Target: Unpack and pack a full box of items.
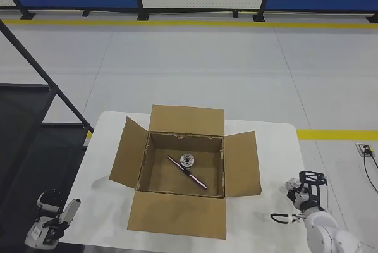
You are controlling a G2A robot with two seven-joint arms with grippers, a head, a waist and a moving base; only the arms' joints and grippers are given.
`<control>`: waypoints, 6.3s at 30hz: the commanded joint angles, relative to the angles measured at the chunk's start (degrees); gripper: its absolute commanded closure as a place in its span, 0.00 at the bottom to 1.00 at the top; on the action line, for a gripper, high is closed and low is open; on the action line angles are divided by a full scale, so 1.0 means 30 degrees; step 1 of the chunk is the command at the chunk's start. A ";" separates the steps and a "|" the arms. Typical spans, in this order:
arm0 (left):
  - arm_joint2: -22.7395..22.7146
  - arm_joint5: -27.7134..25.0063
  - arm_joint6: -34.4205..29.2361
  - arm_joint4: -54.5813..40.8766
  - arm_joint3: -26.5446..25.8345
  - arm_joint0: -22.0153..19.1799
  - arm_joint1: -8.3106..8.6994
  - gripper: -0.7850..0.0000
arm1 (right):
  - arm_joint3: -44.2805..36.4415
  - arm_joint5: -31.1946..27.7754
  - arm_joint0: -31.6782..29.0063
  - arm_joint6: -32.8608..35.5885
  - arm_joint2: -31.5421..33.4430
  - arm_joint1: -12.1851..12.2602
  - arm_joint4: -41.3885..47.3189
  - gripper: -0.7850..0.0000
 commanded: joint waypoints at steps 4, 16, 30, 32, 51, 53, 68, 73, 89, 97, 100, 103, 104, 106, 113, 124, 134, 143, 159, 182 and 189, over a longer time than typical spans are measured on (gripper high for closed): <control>0.0000 0.0000 0.0000 0.0000 0.0000 0.0000 0.0000 0.00 | -0.1791 -0.0368 -0.0600 -0.0651 -0.0196 0.0040 0.0307 1.00; 0.0000 0.0000 0.0000 0.0000 0.0000 0.0000 0.0000 0.00 | -1.0736 0.2877 -0.5155 -0.7868 -0.5113 -0.0275 -0.5173 1.00; 0.0000 0.0000 0.0000 0.0000 0.0000 0.0000 0.0000 0.00 | -0.6822 -0.1186 0.1762 -0.2069 -1.0727 -0.0678 -0.6702 1.00; 0.0000 0.0000 0.0000 0.0000 0.0000 0.0000 0.0000 0.00 | -0.5066 -0.1696 0.3502 -0.0722 -1.1425 -0.0850 -0.5954 1.00; 0.0000 0.0000 0.0000 0.0000 0.0000 0.0000 0.0000 0.00 | 0.6136 -0.0870 1.1434 0.5224 -1.4622 -0.2256 -0.2588 1.00; 0.0000 0.0000 0.0000 0.0000 0.0000 0.0000 0.0000 0.00 | 0.6532 -0.0884 1.1571 0.5131 -1.4581 -0.2284 -0.2508 1.00; 0.0000 0.0000 0.0000 0.0000 0.0000 0.0000 0.0000 0.00 | 0.7394 -0.0947 1.1902 0.4948 -1.4356 -0.2421 -0.2311 0.53; 0.0000 0.0000 0.0000 0.0000 0.0000 0.0000 0.0000 0.00 | 0.6648 -0.1038 1.1498 0.4993 -1.4163 -0.2350 -0.2601 0.49; 0.0000 0.0000 0.0000 0.0000 0.0000 0.0000 0.0000 0.00 | 0.0558 -0.0048 0.7828 0.3719 -1.2907 -0.1862 -0.4208 0.00; 0.0000 0.0000 0.0000 0.0000 0.0000 0.0000 0.0000 0.00 | 0.0558 -0.0048 0.7828 0.3719 -1.2907 -0.1862 -0.4208 0.00; 0.0203 0.0692 -0.0530 -0.0262 0.0200 -0.0420 0.0015 0.00 | 0.0622 -0.0260 0.7646 0.3019 -1.2550 -0.1863 -0.3215 0.00; 0.0396 0.1335 -0.1782 -0.0266 0.0547 -0.1678 0.0135 0.00 | 0.0064 -0.0485 0.7446 0.2160 -1.1907 -0.1853 -0.1744 0.00; 0.0491 0.1465 -0.2156 -0.0006 0.0679 -0.2154 0.0182 0.00 | -0.0190 -0.0634 0.7313 0.1920 -1.1608 -0.1833 -0.1166 0.00; 0.0854 0.1597 -0.2928 0.0309 0.0909 -0.3055 0.0270 0.00 | -0.0759 -0.0967 0.6917 0.1396 -1.0917 -0.1775 0.0102 0.00; 0.2305 0.1441 -0.5661 0.0981 0.1683 -0.5659 0.0557 0.00 | -0.2807 -0.2064 0.5031 0.0252 -0.7865 -0.1451 0.4321 0.00; 0.4288 0.1679 -0.9863 -0.0284 0.2266 -0.7872 0.0874 0.00 | -0.3754 -0.4063 0.3075 0.2823 -0.1421 -0.0687 1.2586 0.00; 0.5562 0.1685 -1.1980 -0.0742 0.2515 -0.8928 0.1111 0.00 | 0.1219 -0.6642 0.4964 0.9296 0.0714 0.0203 1.8571 0.00; 0.7109 0.1475 -1.2335 0.0039 0.2186 -0.9271 0.1219 0.00 | 0.4871 -1.0338 0.7189 1.3803 -0.0504 0.0840 2.5274 0.00; 0.9520 0.2824 -1.2671 0.0452 0.3370 -1.0464 0.1289 0.00 | 0.8222 -1.1510 1.0690 1.2628 -0.6403 0.1654 2.7526 0.00; 1.0666 0.4824 -1.1681 -0.0320 0.5574 -1.1733 0.1356 0.00 | 0.9665 -1.3283 1.2536 0.7893 -1.1370 0.1438 2.0525 0.00; 1.1064 0.5048 -1.1429 -0.0015 0.5785 -1.1859 0.1371 0.00 | 0.8319 -1.1732 1.2211 0.6642 -1.2070 0.1482 1.7968 0.00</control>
